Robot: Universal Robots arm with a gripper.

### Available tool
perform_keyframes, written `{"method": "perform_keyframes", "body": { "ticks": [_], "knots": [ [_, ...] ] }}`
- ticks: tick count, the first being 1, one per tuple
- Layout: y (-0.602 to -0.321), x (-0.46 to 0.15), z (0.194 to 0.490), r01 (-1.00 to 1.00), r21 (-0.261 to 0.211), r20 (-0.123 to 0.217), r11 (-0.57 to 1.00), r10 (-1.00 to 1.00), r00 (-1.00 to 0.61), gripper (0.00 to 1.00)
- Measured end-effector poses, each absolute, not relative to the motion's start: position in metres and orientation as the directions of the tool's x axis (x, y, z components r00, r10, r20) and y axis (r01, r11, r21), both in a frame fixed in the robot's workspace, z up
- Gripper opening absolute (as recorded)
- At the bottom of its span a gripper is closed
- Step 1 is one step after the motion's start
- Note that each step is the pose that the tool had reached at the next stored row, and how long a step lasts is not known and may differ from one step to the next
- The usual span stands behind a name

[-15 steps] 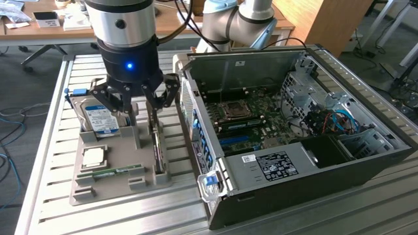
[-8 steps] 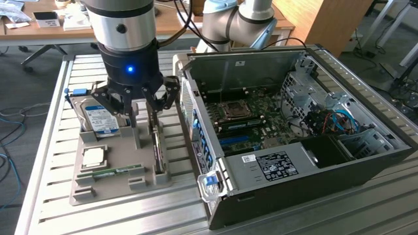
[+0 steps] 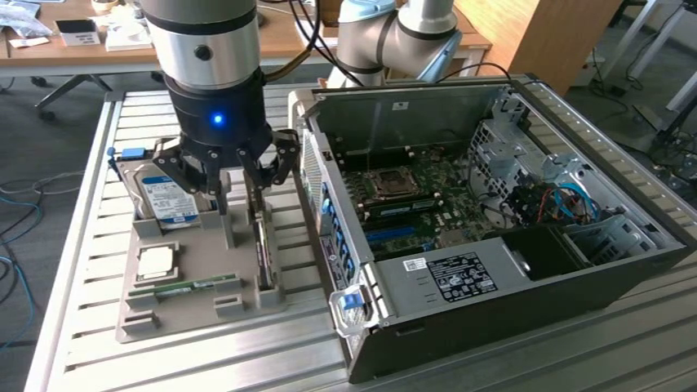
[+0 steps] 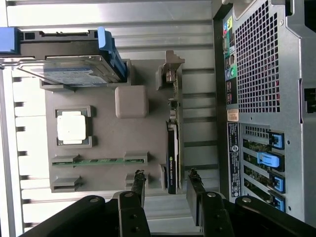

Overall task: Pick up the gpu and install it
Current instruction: 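Pick up the gpu and move the gpu toward the slot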

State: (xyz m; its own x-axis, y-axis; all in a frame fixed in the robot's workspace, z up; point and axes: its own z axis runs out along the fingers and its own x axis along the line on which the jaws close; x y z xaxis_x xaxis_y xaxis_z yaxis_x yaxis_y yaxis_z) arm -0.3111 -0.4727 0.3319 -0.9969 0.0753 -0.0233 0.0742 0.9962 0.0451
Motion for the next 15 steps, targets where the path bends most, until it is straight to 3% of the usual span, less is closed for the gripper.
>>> {"method": "perform_keyframes", "body": {
  "ticks": [15],
  "knots": [
    [-0.4727, -0.3111, 0.3234, 0.074, 0.045, -0.023, 0.996, 0.075, -0.997, 0.47]
  ]
}}
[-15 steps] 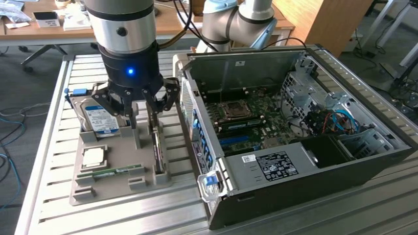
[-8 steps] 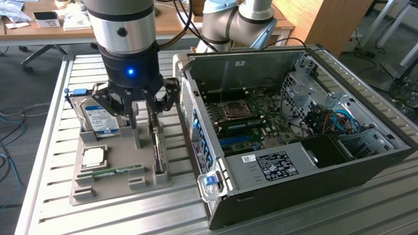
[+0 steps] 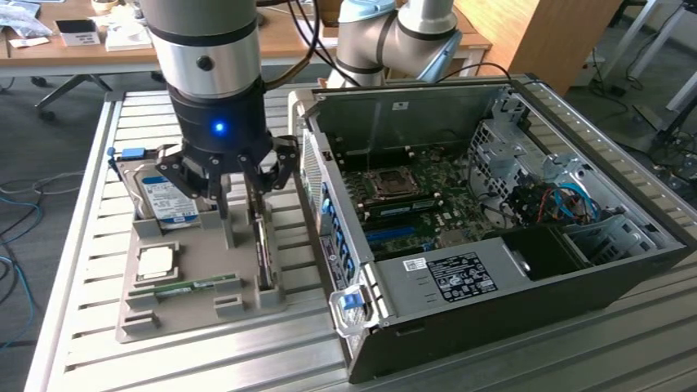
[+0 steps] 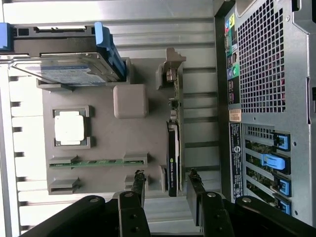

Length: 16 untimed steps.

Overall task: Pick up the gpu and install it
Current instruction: 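Pick up the gpu and move the gpu toward the slot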

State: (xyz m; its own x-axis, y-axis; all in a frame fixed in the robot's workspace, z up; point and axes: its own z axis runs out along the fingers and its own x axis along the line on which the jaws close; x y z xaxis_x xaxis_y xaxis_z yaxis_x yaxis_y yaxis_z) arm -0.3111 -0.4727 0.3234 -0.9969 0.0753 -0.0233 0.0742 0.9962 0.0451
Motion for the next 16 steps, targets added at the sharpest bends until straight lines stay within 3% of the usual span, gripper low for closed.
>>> {"method": "perform_keyframes", "body": {
  "ticks": [16],
  "knots": [
    [-0.4726, -0.3111, 0.3154, 0.074, 0.045, -0.024, 0.996, 0.075, -0.997, 0.47]
  ]
}}
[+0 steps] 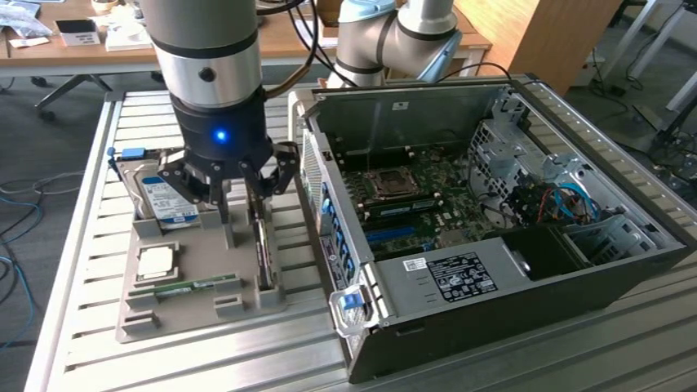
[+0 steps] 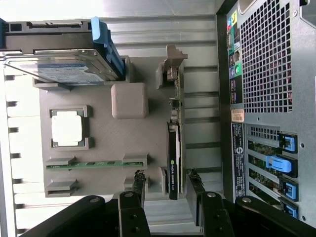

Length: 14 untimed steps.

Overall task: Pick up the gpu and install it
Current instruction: 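Pick up the gpu and move the gpu toward the slot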

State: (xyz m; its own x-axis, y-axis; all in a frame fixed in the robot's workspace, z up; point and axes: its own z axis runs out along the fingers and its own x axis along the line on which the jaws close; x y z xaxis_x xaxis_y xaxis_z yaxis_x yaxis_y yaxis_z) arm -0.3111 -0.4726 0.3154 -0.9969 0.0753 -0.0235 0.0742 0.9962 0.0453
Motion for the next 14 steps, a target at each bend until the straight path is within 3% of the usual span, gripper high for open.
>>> {"method": "perform_keyframes", "body": {
  "ticks": [14],
  "knots": [
    [-0.4727, -0.3111, 0.3068, 0.074, 0.045, -0.023, 0.996, 0.075, -0.997, 0.47]
  ]
}}
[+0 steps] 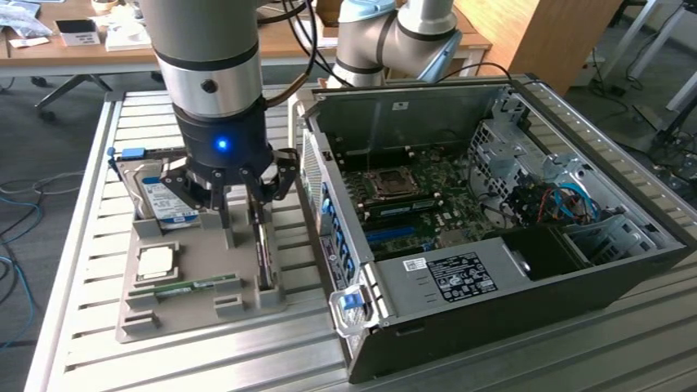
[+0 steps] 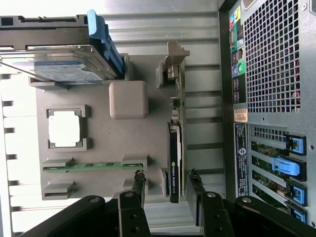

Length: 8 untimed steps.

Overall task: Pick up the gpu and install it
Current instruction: 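Pick up the gpu and move the gpu toward the slot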

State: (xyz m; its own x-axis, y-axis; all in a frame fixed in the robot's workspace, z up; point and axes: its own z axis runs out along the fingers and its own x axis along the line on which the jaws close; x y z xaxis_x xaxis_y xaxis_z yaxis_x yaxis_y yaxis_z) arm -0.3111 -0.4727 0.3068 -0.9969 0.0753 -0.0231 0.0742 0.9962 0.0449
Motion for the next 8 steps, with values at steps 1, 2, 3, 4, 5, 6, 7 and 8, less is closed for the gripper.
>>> {"method": "perform_keyframes", "body": {
  "ticks": [1, 2, 3, 4, 5, 6, 7, 8],
  "knots": [
    [-0.4727, -0.3111, 0.3068, 0.074, 0.045, -0.023, 0.996, 0.075, -0.997, 0.47],
    [-0.4727, -0.3111, 0.3067, 0.074, 0.045, -0.023, 0.996, 0.075, -0.997, 0.47],
    [-0.4727, -0.3111, 0.3067, 0.074, 0.045, -0.023, 0.996, 0.075, -0.997, 0.47],
    [-0.4727, -0.3111, 0.3067, 0.074, 0.045, -0.023, 0.996, 0.075, -0.997, 0.47],
    [-0.4727, -0.3111, 0.3067, 0.074, 0.045, -0.023, 0.996, 0.075, -0.997, 0.47],
    [-0.4727, -0.3111, 0.3067, 0.074, 0.045, -0.023, 0.996, 0.075, -0.997, 0.47],
    [-0.4727, -0.3111, 0.3066, 0.074, 0.045, -0.023, 0.996, 0.075, -0.997, 0.47],
    [-0.4726, -0.3111, 0.3062, 0.074, 0.045, -0.023, 0.996, 0.075, -0.997, 0.47]
  ]
}}
